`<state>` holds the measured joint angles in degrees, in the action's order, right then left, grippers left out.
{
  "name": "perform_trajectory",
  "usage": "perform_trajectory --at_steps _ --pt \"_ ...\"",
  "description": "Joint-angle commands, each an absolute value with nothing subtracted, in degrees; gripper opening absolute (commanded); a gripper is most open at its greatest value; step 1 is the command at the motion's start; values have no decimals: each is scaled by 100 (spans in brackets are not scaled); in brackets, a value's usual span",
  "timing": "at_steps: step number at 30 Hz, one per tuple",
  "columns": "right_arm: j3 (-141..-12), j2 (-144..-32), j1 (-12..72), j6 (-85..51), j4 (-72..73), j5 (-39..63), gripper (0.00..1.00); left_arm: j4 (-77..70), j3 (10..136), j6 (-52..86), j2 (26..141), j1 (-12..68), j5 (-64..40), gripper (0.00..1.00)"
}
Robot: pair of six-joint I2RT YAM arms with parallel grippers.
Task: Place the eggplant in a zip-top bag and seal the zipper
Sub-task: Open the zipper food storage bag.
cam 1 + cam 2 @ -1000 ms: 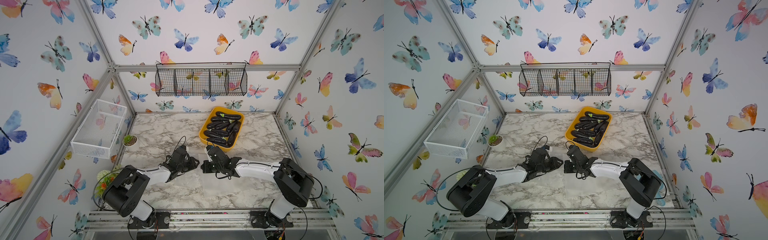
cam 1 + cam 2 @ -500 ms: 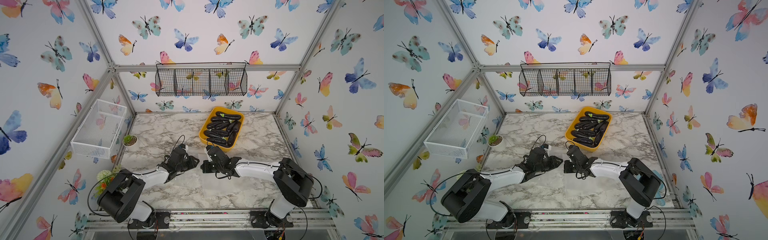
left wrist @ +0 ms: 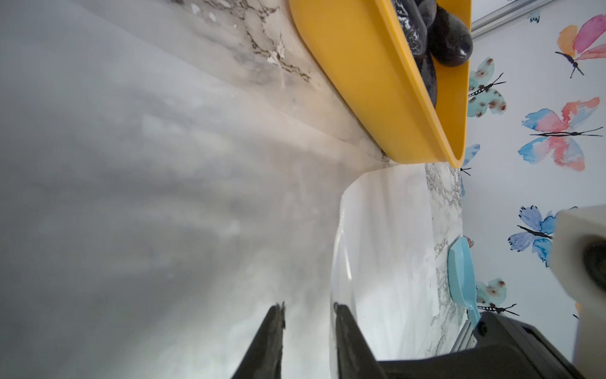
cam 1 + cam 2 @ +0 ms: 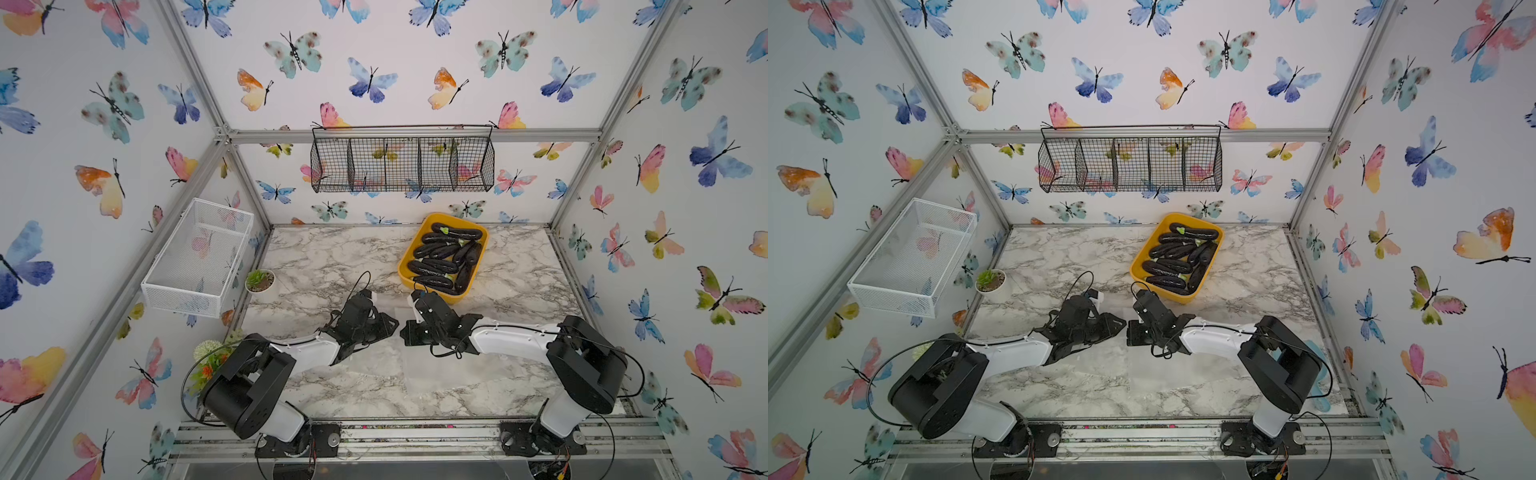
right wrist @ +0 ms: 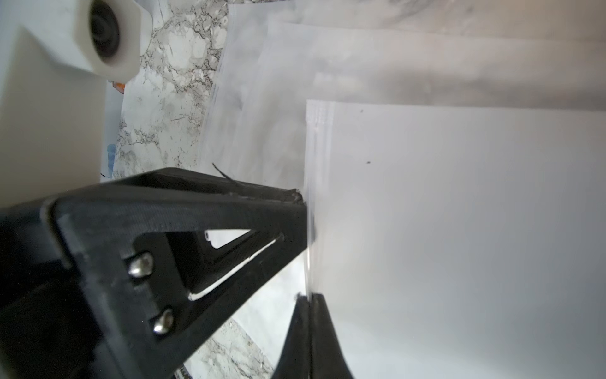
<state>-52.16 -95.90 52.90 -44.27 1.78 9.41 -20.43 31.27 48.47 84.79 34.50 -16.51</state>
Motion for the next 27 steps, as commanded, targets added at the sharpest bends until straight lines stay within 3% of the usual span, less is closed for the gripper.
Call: perform_trajectory --at_steps 1,6,11,15,22,27 --pt "-5405 -9672 5271 -4337 206 1033 4 -2162 3117 4802 8547 3445 -1740 30" --pt "-5414 -9660 5269 -4339 224 1028 4 -2154 3155 4764 8635 3475 -1836 35" --pt "-5473 -9615 5265 -4318 182 967 4 -2329 3074 4838 8752 3603 -1873 33" --pt "-5502 -9625 5265 -4276 81 935 4 -2819 2960 4998 8792 3595 -2099 26" --pt "-5560 -9384 5187 -4124 -390 460 4 -2776 2813 4836 8542 3643 -2041 0" --pt "-5685 -9352 5170 -3984 -1089 109 4 -1590 3076 4289 7966 4111 -1096 0"
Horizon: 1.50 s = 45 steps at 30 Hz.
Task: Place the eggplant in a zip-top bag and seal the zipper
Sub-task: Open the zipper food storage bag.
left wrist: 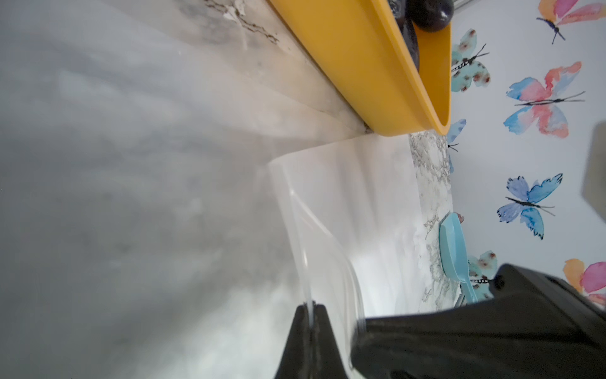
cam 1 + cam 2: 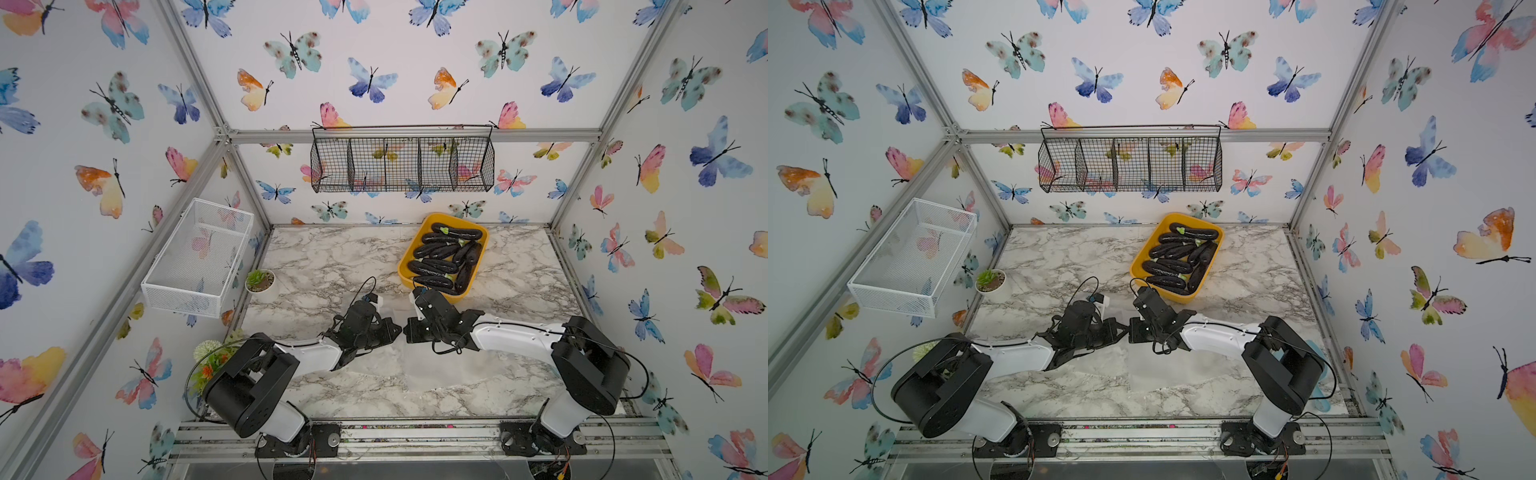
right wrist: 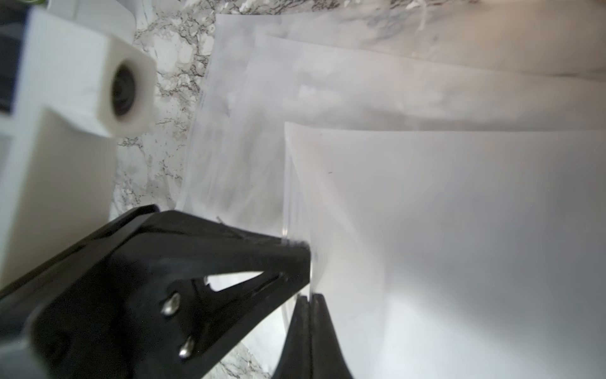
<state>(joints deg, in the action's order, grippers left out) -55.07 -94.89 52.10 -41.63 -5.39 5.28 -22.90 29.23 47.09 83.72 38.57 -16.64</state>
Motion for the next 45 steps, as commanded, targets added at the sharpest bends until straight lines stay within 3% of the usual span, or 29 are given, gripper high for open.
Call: perform_trajectory --at_steps 1,9,16,18,33,35,38,42,45 --pt "-5681 -9352 5168 -3964 -1235 -26 4 -1436 3100 4231 7873 4169 -962 0" --pt "-5748 -9364 5168 -3764 -1355 190 7 -1240 3215 4000 7442 4271 -937 0" --pt "-5570 -9059 5168 -3658 -936 641 38 -1194 3285 3870 7515 4271 -988 0" --pt "-5637 -9157 5168 -3647 -1084 576 42 -1195 3312 3833 7454 4271 -1019 0" --pt "-5534 -9404 5434 -3948 -1523 449 43 -963 3493 3870 7087 4271 -684 0" --pt "-5377 -9389 5459 -4111 -1363 428 37 -989 3514 3910 7119 4271 -718 0" --pt "-5249 -9224 5458 -4262 -1092 328 7 -882 3542 3973 7102 4271 -610 0" --pt "-5530 -8826 5458 -4148 -1484 25 4 -191 3776 3668 7347 4271 -168 0" --pt "-5678 -8656 5462 -4093 -1435 -44 4 -114 3860 3624 7570 4286 -337 10"
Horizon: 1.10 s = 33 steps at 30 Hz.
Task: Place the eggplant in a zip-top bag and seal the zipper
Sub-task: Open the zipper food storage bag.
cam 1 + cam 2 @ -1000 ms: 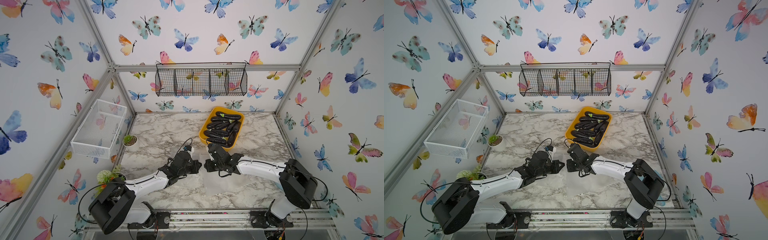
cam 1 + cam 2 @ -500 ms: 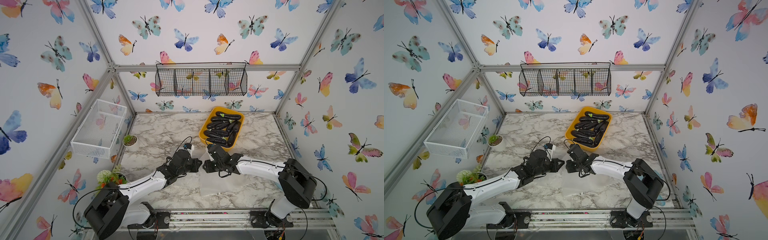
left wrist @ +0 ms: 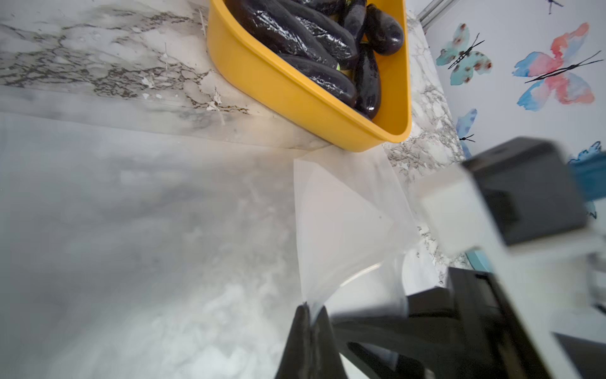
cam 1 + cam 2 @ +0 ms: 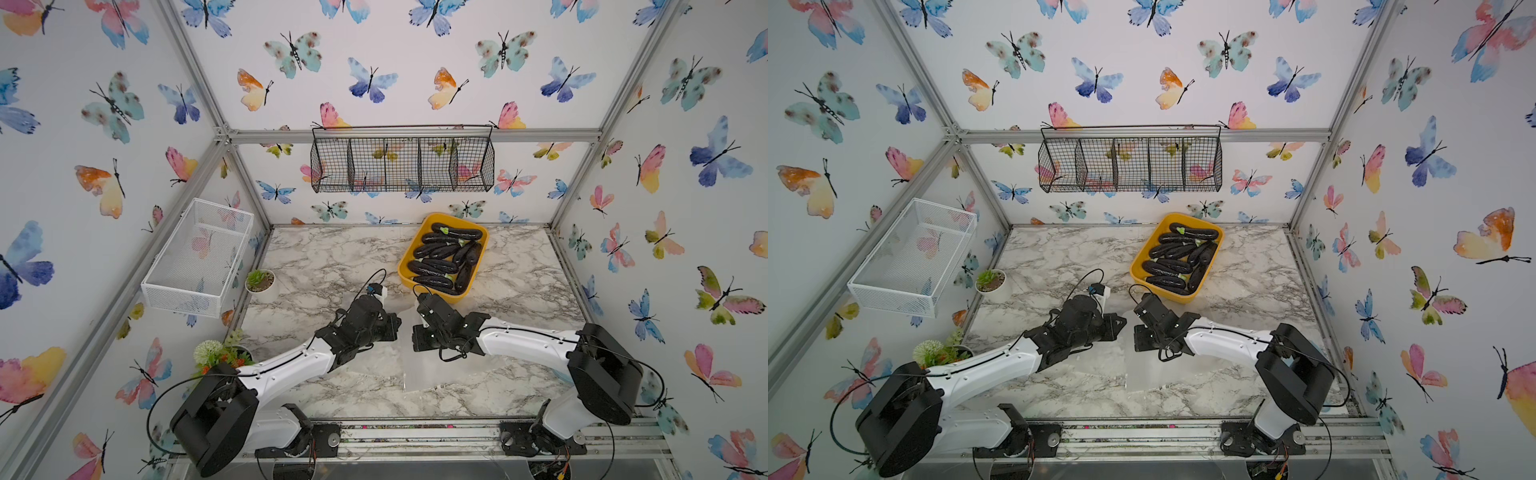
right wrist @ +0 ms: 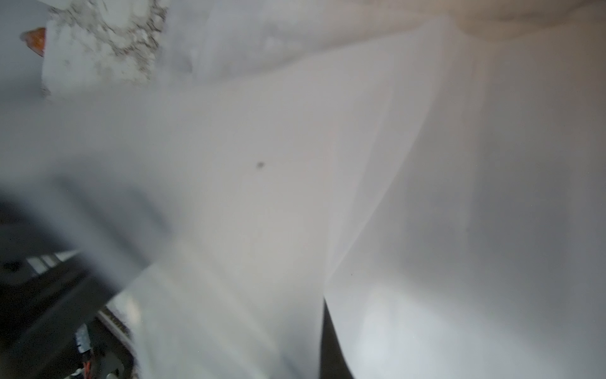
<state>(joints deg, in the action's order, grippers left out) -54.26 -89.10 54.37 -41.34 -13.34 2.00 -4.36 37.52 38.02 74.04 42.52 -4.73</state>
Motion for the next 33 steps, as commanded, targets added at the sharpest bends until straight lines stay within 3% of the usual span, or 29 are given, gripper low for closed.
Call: perform_trajectory --at_steps 1,5,8,10,12,14,20,26,33 --pt "-5723 -8691 5458 -4098 -1424 9 4 -189 3854 3668 7599 4333 -351 17" --pt "-5833 -8872 5458 -4189 -1475 50 4 -219 3901 3761 7735 4505 -337 40" --pt "-5774 -8758 5458 -4237 -1294 -144 4 -131 3834 3817 7889 4633 -268 43" --pt "-5797 -8719 5458 -4189 -1261 -213 4 -256 3694 3902 7888 4641 -354 36" --pt "-5936 -8798 5449 -4084 -1357 -199 4 -291 3675 3947 7763 4641 -353 15" --pt "-6110 -8925 5449 -3926 -1388 -75 4 -15 3833 3887 7533 4641 -88 3" --pt "-7337 -9407 5449 -3327 -1760 540 4 1824 5186 3009 6742 4471 1476 2" --pt "-8110 -9626 5449 -3039 -1111 911 4 2851 6071 2592 6153 4454 2526 4" --pt "-8666 -10200 5251 -3039 -49 2292 4 3898 6988 2570 5981 4813 3733 2"
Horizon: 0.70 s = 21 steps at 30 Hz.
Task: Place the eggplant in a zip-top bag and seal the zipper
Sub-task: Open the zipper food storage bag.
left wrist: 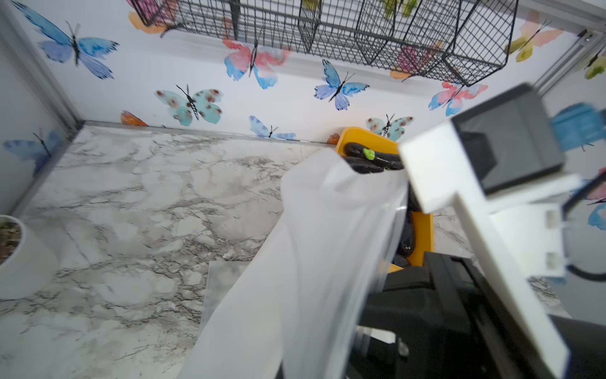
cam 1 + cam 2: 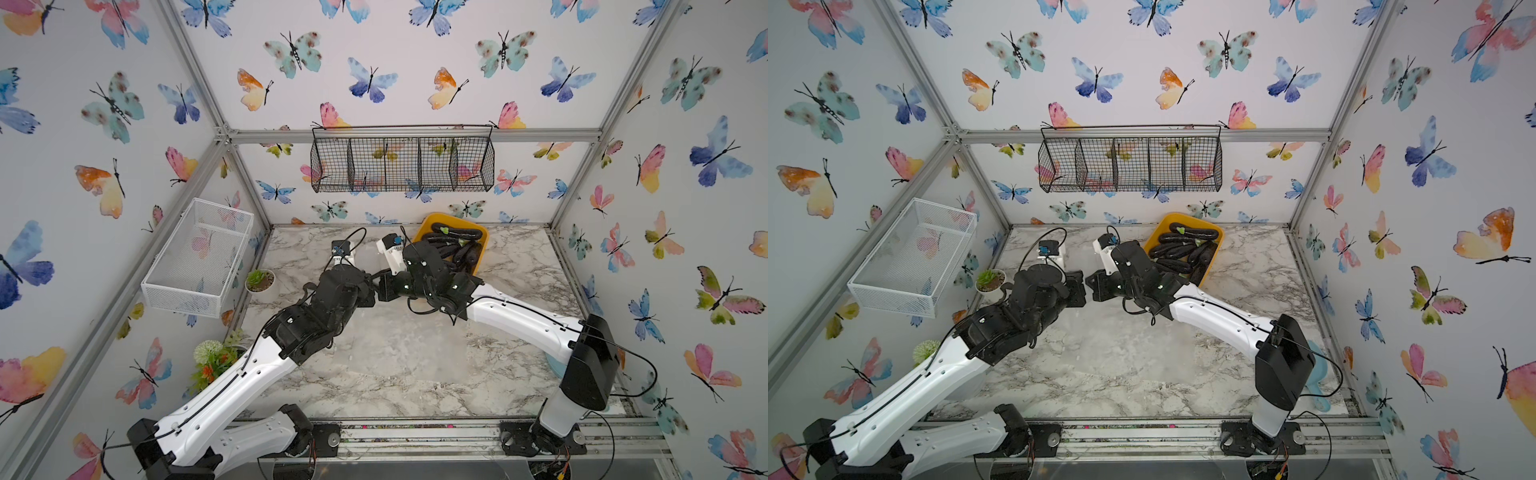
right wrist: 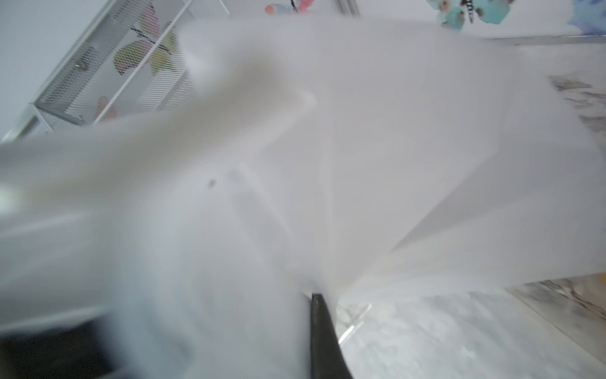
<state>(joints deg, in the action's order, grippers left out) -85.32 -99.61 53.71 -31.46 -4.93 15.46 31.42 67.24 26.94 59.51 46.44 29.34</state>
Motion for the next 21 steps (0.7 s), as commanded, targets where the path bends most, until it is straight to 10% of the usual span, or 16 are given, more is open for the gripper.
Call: perform_trajectory --at_steps 1,11,21 --pt "-8615 -10248 5151 -3103 63 2396 4 3994 7049 2589 6021 4835 3710 2" --pt "-6935 -10654 4335 -3381 661 2888 7 2655 5535 3152 6942 4416 2059 4" --pt "-6308 -10314 4255 -3033 100 2196 45 1424 5033 3225 7978 3838 650 4"
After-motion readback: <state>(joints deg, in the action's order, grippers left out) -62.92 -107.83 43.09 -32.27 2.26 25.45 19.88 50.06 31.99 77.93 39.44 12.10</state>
